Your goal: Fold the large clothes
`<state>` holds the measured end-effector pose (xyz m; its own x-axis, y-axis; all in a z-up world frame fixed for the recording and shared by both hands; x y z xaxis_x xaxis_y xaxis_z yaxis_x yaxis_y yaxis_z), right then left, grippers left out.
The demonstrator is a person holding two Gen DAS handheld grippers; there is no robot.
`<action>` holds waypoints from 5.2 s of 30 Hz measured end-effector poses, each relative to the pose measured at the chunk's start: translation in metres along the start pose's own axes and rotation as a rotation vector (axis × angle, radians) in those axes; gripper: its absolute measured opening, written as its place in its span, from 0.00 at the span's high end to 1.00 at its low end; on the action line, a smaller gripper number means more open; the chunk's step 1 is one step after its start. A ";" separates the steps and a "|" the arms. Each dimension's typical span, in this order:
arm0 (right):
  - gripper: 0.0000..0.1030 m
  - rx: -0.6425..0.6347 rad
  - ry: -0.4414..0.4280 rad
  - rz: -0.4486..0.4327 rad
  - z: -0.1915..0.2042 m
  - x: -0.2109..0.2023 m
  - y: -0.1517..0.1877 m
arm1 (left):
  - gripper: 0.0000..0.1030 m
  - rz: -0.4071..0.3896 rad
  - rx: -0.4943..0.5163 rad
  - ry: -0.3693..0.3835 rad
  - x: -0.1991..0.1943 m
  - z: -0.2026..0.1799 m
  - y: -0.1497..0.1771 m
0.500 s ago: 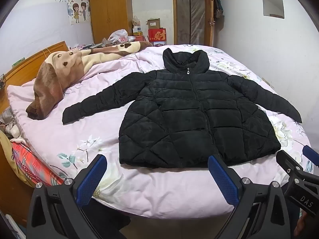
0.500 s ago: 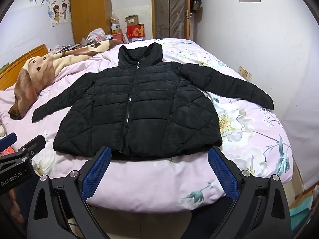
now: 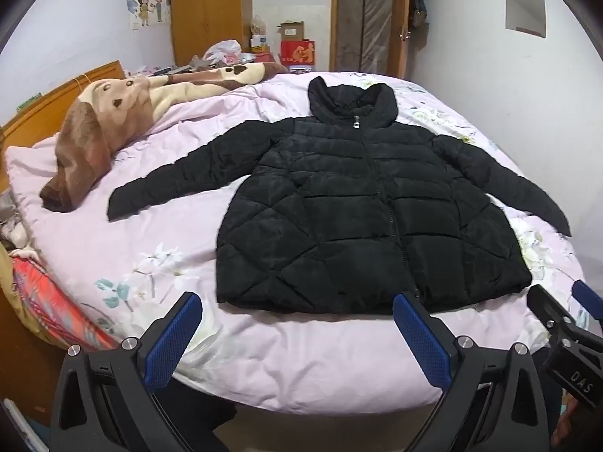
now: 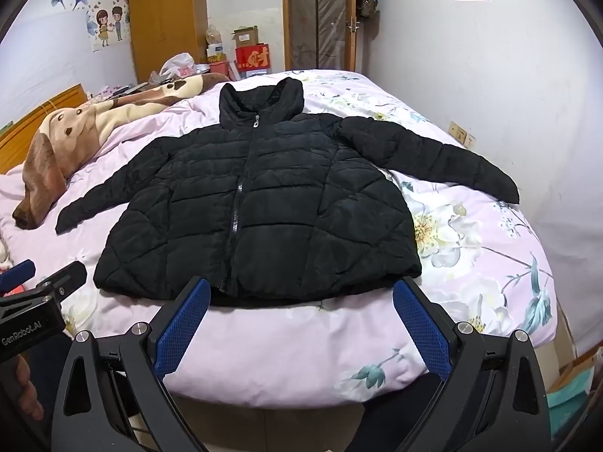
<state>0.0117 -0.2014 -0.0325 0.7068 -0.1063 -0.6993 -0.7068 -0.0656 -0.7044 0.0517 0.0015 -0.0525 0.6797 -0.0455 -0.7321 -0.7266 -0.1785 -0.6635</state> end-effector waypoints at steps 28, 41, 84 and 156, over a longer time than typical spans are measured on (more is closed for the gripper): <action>0.05 0.002 0.000 -0.016 -0.002 0.004 -0.004 | 0.01 0.000 -0.010 0.009 0.000 0.001 -0.004; 0.05 0.002 0.001 -0.013 -0.002 0.004 -0.004 | 0.01 0.003 -0.016 0.005 -0.002 0.003 -0.003; 0.05 0.001 -0.017 -0.020 -0.001 0.014 -0.006 | 0.01 0.017 -0.072 0.018 0.010 0.029 -0.015; 0.05 -0.235 -0.182 -0.042 0.125 0.224 -0.185 | 0.84 -0.228 -0.160 -0.165 0.250 0.100 -0.298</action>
<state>0.3046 -0.0888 -0.0742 0.7142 0.0796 -0.6955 -0.6491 -0.2967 -0.7005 0.4280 0.1413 -0.0528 0.7882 0.1711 -0.5912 -0.5234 -0.3188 -0.7902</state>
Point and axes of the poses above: each gripper's, at about its wrist camera, not at the fingertips, and x roughly the way its jaws point, z to its left, y to its underside, the point moved 5 cm from there along x, roughly the way its jaws point, and after that the axes turned 11 degrees about -x, right-handed, at the moved point
